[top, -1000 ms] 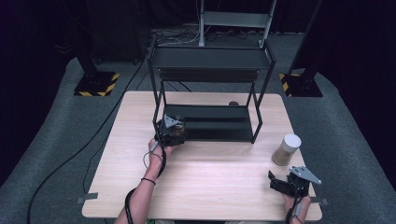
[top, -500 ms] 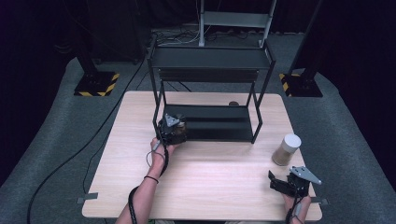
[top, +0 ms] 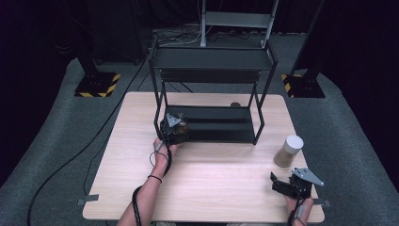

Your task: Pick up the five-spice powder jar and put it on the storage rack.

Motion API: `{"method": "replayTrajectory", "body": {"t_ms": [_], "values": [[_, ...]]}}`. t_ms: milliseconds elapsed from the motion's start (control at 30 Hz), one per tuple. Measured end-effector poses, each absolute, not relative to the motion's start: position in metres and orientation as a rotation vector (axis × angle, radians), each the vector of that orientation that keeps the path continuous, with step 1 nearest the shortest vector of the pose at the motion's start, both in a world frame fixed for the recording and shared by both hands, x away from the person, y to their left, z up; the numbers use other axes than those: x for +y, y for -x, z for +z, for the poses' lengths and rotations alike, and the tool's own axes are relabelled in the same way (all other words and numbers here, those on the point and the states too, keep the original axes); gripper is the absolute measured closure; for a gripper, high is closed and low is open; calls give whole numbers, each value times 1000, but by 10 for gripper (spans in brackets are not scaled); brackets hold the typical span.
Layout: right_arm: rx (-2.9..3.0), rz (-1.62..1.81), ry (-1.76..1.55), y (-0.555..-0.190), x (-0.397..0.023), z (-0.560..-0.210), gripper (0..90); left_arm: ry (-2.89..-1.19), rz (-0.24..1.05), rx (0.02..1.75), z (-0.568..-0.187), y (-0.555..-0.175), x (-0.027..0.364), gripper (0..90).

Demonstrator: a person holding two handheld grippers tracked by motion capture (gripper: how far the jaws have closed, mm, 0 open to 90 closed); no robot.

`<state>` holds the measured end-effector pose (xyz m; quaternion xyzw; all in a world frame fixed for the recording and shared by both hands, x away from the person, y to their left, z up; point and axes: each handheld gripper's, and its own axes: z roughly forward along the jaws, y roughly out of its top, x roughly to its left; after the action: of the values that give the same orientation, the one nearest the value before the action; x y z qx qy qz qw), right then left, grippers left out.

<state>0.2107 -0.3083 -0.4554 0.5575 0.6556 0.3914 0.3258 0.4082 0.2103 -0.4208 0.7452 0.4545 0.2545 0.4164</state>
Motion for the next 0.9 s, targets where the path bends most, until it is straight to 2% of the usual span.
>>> {"method": "replayTrajectory", "body": {"t_ms": [900], "values": [[1722,1024,-1461,-211,-308,-455,7,-1829,657,1163,-437,-416,210,315]]}}
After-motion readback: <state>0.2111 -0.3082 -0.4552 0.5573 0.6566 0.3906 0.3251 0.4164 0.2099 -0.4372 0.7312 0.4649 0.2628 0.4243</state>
